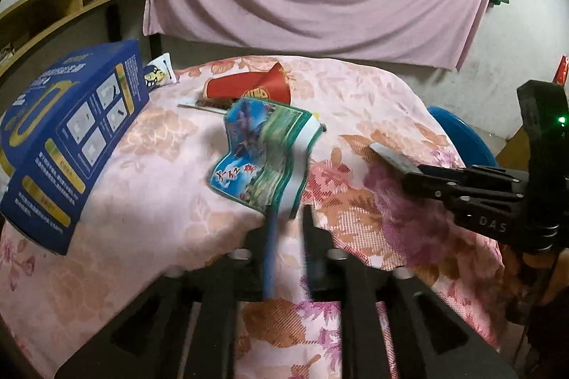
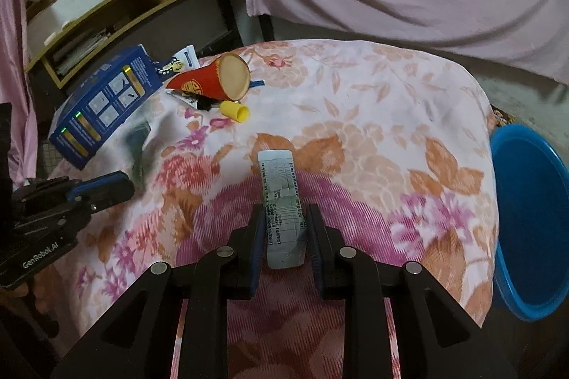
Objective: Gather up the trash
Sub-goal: 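Grasp the green snack packet with the left gripper while the right gripper holds the tube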
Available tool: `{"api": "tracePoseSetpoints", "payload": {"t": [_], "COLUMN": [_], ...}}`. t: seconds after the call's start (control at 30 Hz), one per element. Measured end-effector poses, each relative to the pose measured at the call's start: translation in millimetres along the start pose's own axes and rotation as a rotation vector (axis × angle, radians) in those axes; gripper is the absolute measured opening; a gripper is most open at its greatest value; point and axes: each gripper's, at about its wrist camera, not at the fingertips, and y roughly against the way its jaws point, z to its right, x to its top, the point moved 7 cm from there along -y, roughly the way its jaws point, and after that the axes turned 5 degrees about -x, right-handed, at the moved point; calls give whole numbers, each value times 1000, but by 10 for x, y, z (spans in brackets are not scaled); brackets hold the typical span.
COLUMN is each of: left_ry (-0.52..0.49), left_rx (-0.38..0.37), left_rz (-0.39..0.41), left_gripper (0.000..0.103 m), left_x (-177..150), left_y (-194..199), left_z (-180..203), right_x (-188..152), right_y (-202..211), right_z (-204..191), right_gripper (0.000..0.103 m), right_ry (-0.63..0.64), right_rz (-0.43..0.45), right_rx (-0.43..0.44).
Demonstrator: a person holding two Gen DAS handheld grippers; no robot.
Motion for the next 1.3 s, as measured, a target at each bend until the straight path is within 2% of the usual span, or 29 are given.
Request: {"api": "tracePoseSetpoints", "payload": {"t": [0.03,0.07,0.23,0.33,0.43,0.57,0.63,0.83,0.9,0.93,0.97,1.17,1.3], "left_ry": [9,15,28,39,34,174,193,165,146,140,141,137,112], "left_rx": [-3,-8,26,35,27,-40,-34,8,19,20,16,-35,-60], "left_rz": [4,9,3,1,-37,-28,-26,-30,-26,-23,-18,24,63], "left_gripper": [36,39,42,53,53,53,53,53,44,30,25,5,1], "left_x": [-10,-1,47,77,100,144,162,200,193,201,211,251,281], "left_y": [16,20,-40,-90,-182,-197,-213,-318,-327,-332,-332,-320,-237], "left_z": [-29,-52,-167,-204,-228,-360,-379,-351,-322,-305,-299,-259,-190], "right_x": [-12,-20,-4,39,69,97,103,144,143,144,145,143,129], "right_y": [9,20,38,-12,-60,-84,-94,-113,-119,-121,-121,-143,-193], "right_z": [15,32,91,118,142,185,198,188,175,164,152,128,105], "right_gripper": [22,22,23,23,23,23,23,23,24,26,27,29,27], "right_ry": [-6,-14,-60,-69,-76,-95,-104,-86,-76,-69,-62,-40,-18], "right_rz": [-2,-1,19,20,16,21,21,27,26,25,25,15,-6], "right_rx": [-2,-3,3,3,4,11,15,-9,-18,-20,-21,-40,-63]}}
